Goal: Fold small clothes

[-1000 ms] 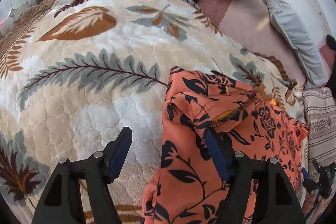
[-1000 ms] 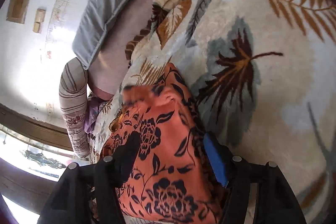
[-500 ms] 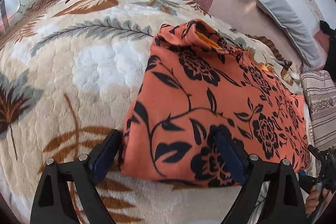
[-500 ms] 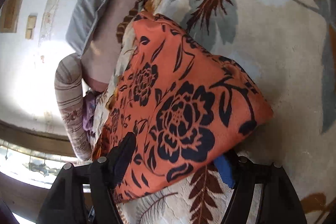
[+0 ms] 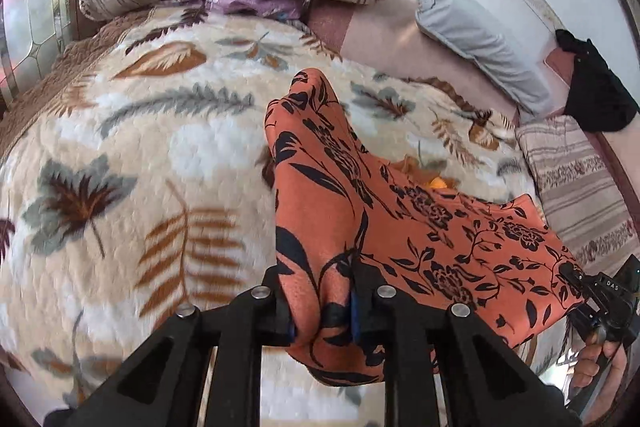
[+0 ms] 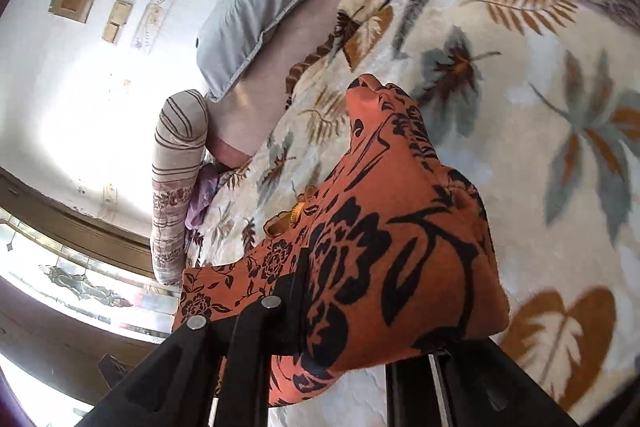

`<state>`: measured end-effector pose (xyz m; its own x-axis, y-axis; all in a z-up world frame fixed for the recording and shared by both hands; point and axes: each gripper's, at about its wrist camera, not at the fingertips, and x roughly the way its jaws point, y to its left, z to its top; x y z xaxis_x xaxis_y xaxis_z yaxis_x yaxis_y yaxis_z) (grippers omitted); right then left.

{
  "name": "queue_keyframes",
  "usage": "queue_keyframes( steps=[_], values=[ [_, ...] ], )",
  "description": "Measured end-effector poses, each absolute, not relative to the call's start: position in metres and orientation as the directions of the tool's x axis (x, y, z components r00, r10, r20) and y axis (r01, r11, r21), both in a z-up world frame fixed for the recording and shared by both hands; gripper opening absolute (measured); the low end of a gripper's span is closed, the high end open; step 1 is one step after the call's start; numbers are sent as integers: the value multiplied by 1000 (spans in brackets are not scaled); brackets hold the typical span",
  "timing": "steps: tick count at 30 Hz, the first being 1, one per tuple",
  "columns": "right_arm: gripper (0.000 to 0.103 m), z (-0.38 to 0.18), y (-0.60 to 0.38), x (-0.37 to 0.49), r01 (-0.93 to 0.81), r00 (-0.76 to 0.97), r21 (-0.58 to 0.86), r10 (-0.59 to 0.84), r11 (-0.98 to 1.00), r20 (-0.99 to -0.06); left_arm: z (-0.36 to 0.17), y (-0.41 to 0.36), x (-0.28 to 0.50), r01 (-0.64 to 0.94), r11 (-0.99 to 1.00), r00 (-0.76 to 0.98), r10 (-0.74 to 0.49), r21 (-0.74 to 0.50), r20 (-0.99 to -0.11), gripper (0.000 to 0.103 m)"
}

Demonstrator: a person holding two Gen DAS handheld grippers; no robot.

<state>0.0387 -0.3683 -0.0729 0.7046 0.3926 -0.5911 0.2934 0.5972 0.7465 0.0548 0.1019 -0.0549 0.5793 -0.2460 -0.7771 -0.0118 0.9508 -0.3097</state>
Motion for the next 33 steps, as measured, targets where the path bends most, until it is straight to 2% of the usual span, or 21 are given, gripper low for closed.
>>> queue_keyframes(
  steps=[2,3,4,5,6,7,8,9,11,13,17,19,24,25,27,29,31,33],
  values=[
    [22,-104,-370,-1,345,647,689,370,638,-667,-98,108,29,-62,957,522,-211,-283,-827,42],
    [37,-126,-371,-16,388,593,644,357,659,-722,-124,113,20,-109,966,452,-161,-234,-877,53],
    [43,-151,-375,-28,441,523,604,356,664,-774,-136,121,12,-106,960,467,-181,-258,-866,54],
    [42,-162,-384,-45,424,570,680,408,598,-713,-131,126,3,-86,956,522,-196,-280,-830,54],
    [45,-160,-393,-55,438,594,705,408,559,-693,-126,127,2,-100,964,507,-164,-247,-846,55],
    [50,-150,-400,-62,463,588,676,372,573,-718,-120,129,3,-117,969,496,-132,-217,-858,58],
    [59,-137,-405,-68,467,608,651,317,598,-728,-112,131,4,-127,971,507,-114,-205,-854,58],
    [62,-123,-410,-74,468,634,630,261,619,-728,-102,133,4,-130,971,531,-102,-200,-841,58],
    [62,-99,-417,-83,443,676,613,206,654,-708,-85,133,6,-116,972,571,-102,-204,-814,58],
    [63,-78,-417,-77,396,705,619,208,678,-678,-74,127,14,-80,974,588,-126,-213,-799,58],
    [73,-52,-382,-24,215,687,638,350,740,-637,-60,105,46,18,984,599,-155,-180,-786,58],
    [75,-60,-361,14,117,606,682,493,722,-625,-60,89,69,72,985,574,-168,-155,-802,59],
    [75,-109,-328,75,93,412,784,693,614,-591,-94,72,127,136,978,474,-204,-158,-856,59],
    [75,-118,-326,87,76,370,793,722,604,-585,-102,73,140,130,982,473,-182,-136,-862,59],
    [75,-128,-337,109,52,395,768,694,638,-603,-120,80,163,98,991,468,-125,-89,-875,59],
    [74,-143,-378,141,142,496,744,604,653,-624,-126,91,181,67,991,490,-132,-114,-861,59],
    [69,-162,-436,154,277,629,823,554,496,-546,-120,96,193,24,996,525,-90,-91,-846,59],
    [70,-159,-466,151,322,707,826,463,463,-535,-116,108,201,-65,997,559,11,-30,-829,59]
  ],
)
